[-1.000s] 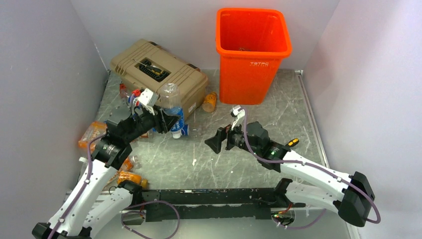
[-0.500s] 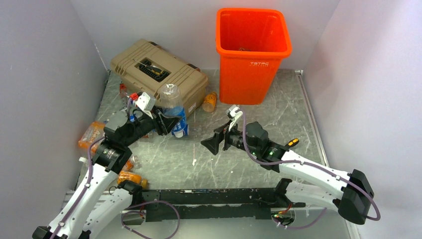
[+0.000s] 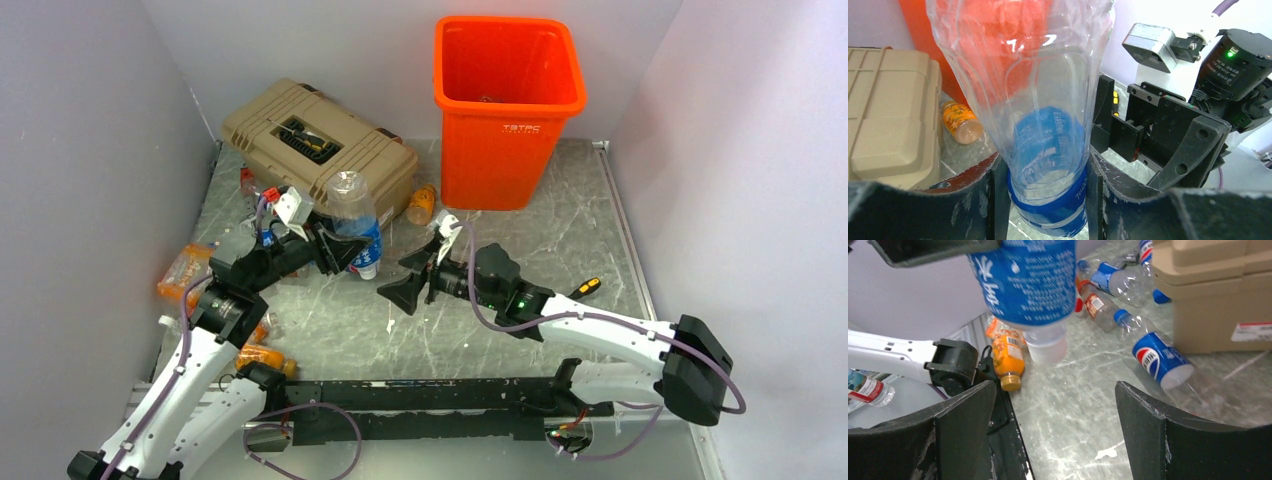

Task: Put the plastic bottles in the bin
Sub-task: Place the plastic bottle in the trash bin.

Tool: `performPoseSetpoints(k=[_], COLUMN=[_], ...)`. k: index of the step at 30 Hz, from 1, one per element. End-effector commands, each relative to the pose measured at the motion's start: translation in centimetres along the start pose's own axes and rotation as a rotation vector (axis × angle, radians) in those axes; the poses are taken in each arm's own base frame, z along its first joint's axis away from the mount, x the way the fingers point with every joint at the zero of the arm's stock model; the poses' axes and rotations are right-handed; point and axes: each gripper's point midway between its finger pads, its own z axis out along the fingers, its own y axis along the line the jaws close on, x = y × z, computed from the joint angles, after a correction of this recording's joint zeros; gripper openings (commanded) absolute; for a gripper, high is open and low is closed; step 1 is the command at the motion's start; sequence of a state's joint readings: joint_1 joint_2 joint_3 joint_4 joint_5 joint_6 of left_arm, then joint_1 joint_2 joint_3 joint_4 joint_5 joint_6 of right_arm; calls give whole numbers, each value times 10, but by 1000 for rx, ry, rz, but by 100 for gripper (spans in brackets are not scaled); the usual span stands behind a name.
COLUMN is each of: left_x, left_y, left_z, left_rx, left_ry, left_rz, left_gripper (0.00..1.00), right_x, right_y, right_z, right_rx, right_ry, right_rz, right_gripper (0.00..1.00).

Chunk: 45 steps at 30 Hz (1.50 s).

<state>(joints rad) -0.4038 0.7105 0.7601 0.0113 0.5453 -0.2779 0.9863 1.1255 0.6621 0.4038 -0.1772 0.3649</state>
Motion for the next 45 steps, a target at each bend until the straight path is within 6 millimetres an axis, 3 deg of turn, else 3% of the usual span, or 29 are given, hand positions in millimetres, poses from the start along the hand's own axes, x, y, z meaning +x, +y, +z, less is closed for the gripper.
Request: performPoseSetpoints(k=[1,5,13,18,23,27,28,30,31,32,34,45], left_x=[-16,-15,-17,-18,-19,-18,-18,-17,-18,-18,-21,-22], left_y=[-19,-23,-26,-28,-27,-27,-27,-26,-25,-24,-21,-23], left_z=[0,1,-3,-3,-4,-3,-3,-2,-3,-3,-6,-6], left_rx=[95,122,123,134,125,127,127,124,118,109,78,89], left_ry=[-60,-57,-71,-73,-78,-75,-74,-73,-75,-77,-94,-107], left_rz=[14,0,14,13,16,11,12,8,8,5,6,14], left_gripper=[34,34,34,34,35,37,37,49,60,81,98,96], right_x=[-52,-58,-57,-53,-47,-45,-45,-47,-49,-51,-53,-45], right_y=[32,34,22,22,29,30,30,32,32,31,27,26], right_z=[16,31,52,58,58,57,57,55,53,51,47,33], right_rx=[-105,-96,-34,-19,-54,-58,-58,-61,-58,-49,-24,-14], right_ry=[-166,-189,-195,-153,-131,-124,-126,-134,-138,-145,-147,-123], right_rz=[-62,-71,-64,-119,-128,-120,-120,-123,-125,-127,-134,-138], right_gripper=[93,91,68,44,27,0,0,0,0,0,0,0])
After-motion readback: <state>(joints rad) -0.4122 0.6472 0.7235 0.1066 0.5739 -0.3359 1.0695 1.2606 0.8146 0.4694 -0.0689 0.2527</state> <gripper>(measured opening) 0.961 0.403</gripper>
